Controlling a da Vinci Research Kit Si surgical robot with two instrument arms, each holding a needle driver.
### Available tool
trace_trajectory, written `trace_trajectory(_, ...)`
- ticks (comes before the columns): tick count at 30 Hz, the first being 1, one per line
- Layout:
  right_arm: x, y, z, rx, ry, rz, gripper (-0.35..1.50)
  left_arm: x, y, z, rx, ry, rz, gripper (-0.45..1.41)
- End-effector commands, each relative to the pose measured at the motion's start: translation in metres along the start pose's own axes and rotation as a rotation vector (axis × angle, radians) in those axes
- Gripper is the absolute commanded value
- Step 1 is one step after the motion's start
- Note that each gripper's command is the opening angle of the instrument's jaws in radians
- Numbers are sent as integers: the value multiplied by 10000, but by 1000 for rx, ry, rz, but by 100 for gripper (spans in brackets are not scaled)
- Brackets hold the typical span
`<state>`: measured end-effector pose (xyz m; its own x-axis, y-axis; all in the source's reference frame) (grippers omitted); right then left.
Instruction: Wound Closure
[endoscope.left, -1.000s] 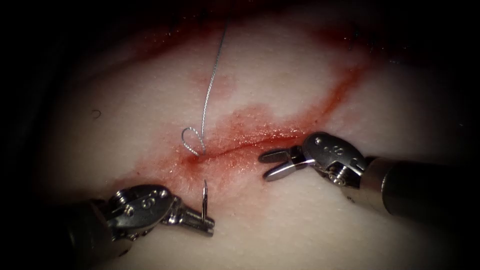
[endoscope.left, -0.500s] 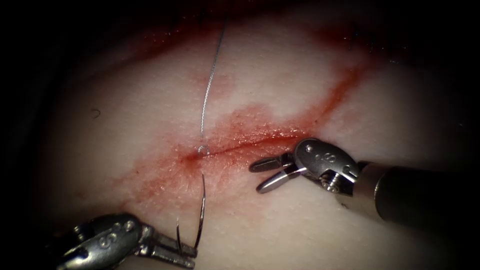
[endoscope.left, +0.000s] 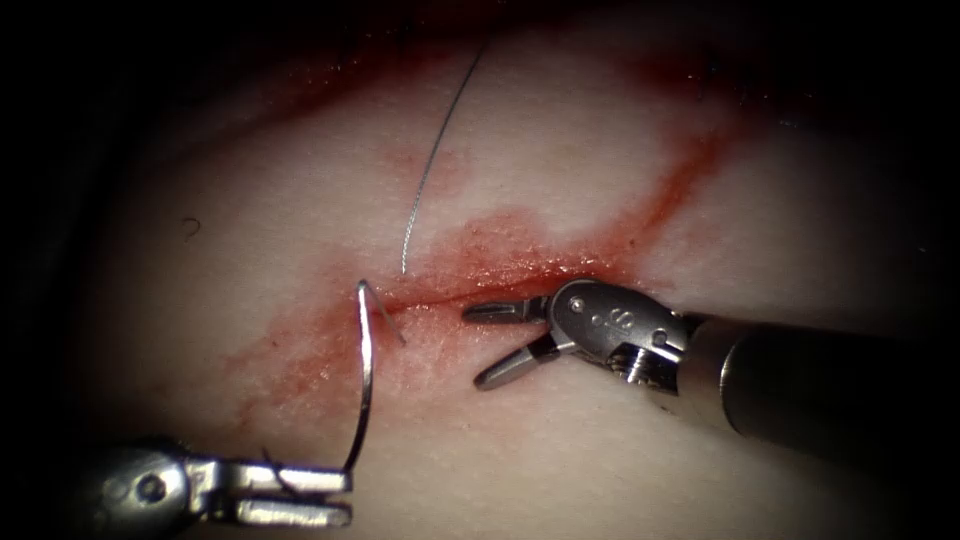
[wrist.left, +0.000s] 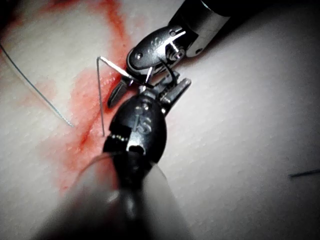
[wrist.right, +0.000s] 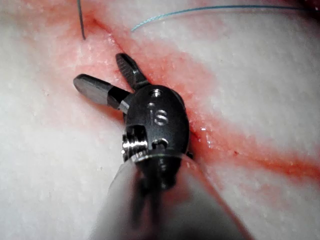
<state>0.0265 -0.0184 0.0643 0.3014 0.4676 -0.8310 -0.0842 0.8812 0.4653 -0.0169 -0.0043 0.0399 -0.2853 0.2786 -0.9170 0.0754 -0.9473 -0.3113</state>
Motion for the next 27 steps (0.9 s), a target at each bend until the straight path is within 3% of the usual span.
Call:
trace_trajectory(1, -2, 0, 19, -3, 2, -7, 61, -2, 2, 2, 3, 2, 2, -45)
trace_trajectory(8, -1, -10, 43, -27, 0, -13, 56, 15, 12, -22, 35, -24, 16, -45)
trace_trajectory(10, -3, -11, 48, -35, -1, -14, 47, 16, 13, -23, 33, -24, 14, -45)
trace_trajectory(24, -20, -14, 80, -32, -12, -36, 47, 17, 17, -27, 27, -21, 13, -45)
trace_trajectory(25, -22, -14, 81, -32, -13, -38, 44, 17, 17, -27, 27, -21, 13, -45)
trace_trajectory(26, -24, -14, 81, -32, -13, -40, 29, 16, 16, -27, 27, -21, 13, -45)
trace_trajectory(27, -26, -15, 80, -26, -13, -44, -16, 16, 16, -27, 26, -21, 13, -45)
